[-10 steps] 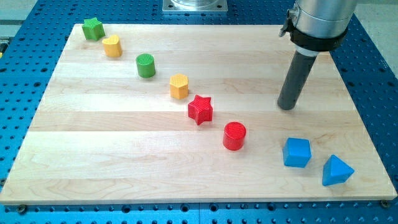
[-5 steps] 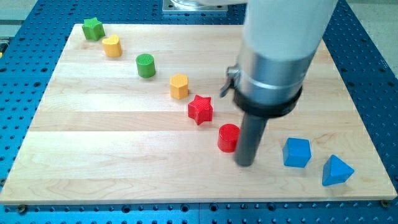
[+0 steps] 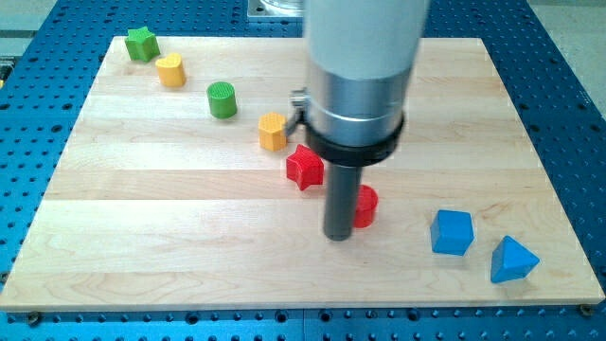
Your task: Place the red circle diagonal to the red star
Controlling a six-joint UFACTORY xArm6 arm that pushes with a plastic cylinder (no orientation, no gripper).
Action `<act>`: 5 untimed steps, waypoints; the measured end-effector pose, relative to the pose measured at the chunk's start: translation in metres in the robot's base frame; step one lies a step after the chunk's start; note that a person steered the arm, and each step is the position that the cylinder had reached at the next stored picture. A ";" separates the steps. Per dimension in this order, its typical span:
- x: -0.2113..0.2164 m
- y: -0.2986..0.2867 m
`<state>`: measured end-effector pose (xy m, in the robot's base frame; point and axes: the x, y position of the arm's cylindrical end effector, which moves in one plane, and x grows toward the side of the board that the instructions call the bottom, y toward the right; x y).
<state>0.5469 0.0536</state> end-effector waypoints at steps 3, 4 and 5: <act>0.019 -0.045; 0.021 -0.045; 0.030 -0.023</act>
<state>0.5765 0.0303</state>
